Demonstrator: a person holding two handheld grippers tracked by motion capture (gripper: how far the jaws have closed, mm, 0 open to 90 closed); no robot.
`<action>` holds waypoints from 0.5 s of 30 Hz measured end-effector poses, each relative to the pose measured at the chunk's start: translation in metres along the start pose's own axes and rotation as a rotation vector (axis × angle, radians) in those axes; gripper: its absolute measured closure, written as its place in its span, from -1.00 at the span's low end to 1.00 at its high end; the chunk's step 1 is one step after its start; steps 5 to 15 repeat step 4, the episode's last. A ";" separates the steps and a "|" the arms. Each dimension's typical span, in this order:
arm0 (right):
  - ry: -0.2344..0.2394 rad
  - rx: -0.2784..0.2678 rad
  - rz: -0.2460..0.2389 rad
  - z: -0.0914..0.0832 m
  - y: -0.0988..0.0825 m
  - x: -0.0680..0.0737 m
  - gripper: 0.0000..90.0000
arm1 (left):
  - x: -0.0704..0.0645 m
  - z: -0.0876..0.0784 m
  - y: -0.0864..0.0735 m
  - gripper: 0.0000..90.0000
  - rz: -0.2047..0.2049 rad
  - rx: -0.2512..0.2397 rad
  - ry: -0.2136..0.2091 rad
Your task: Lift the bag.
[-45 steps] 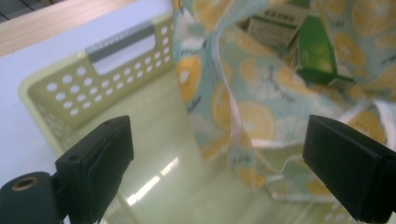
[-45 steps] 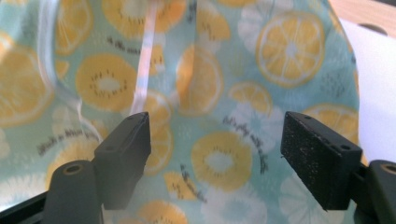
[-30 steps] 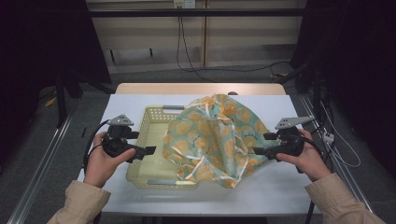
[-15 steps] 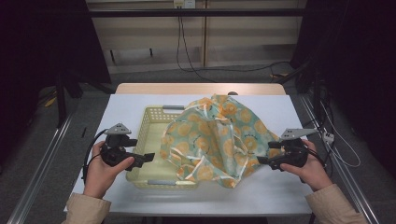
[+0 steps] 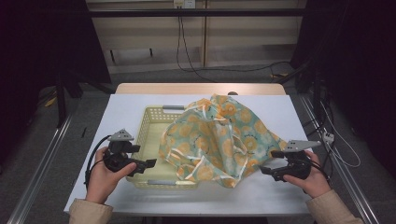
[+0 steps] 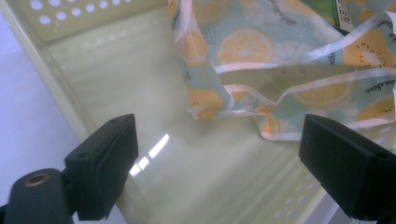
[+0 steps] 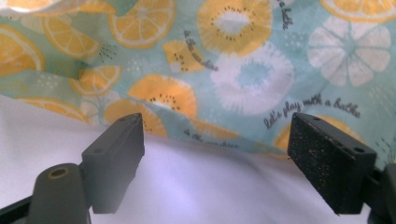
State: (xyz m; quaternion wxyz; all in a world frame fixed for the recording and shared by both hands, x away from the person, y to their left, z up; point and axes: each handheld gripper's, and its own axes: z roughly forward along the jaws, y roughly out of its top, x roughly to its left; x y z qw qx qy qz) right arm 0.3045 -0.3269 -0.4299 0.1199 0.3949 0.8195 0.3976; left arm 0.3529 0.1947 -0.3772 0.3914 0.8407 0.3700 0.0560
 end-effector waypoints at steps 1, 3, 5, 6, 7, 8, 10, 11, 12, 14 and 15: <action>0.000 -0.005 0.003 0.000 -0.002 -0.001 -0.58 | -0.001 0.000 0.001 -0.79 0.001 0.005 0.002; -0.002 -0.002 0.005 -0.001 -0.004 -0.001 -0.58 | -0.001 0.000 0.003 -0.80 0.005 -0.004 0.003; -0.003 -0.001 0.006 -0.001 -0.004 -0.001 -0.58 | -0.002 0.000 0.003 -0.81 0.009 -0.004 0.002; -0.003 -0.001 0.006 -0.001 -0.004 -0.001 -0.58 | -0.002 0.000 0.003 -0.81 0.009 -0.004 0.002; -0.003 -0.001 0.006 -0.001 -0.004 -0.001 -0.58 | -0.002 0.000 0.003 -0.81 0.009 -0.004 0.002; -0.003 -0.001 0.006 -0.001 -0.004 -0.001 -0.58 | -0.002 0.000 0.003 -0.81 0.009 -0.004 0.002; -0.003 -0.001 0.006 -0.001 -0.004 -0.001 -0.58 | -0.002 0.000 0.003 -0.81 0.009 -0.004 0.002; -0.003 -0.001 0.006 -0.001 -0.004 -0.001 -0.58 | -0.002 0.000 0.003 -0.81 0.009 -0.004 0.002; -0.003 -0.001 0.006 -0.001 -0.004 -0.001 -0.58 | -0.002 0.000 0.003 -0.81 0.009 -0.004 0.002; -0.003 -0.001 0.006 -0.001 -0.004 -0.001 -0.58 | -0.002 0.000 0.003 -0.81 0.009 -0.004 0.002; -0.003 -0.001 0.006 -0.001 -0.004 -0.001 -0.58 | -0.002 0.000 0.003 -0.81 0.009 -0.004 0.002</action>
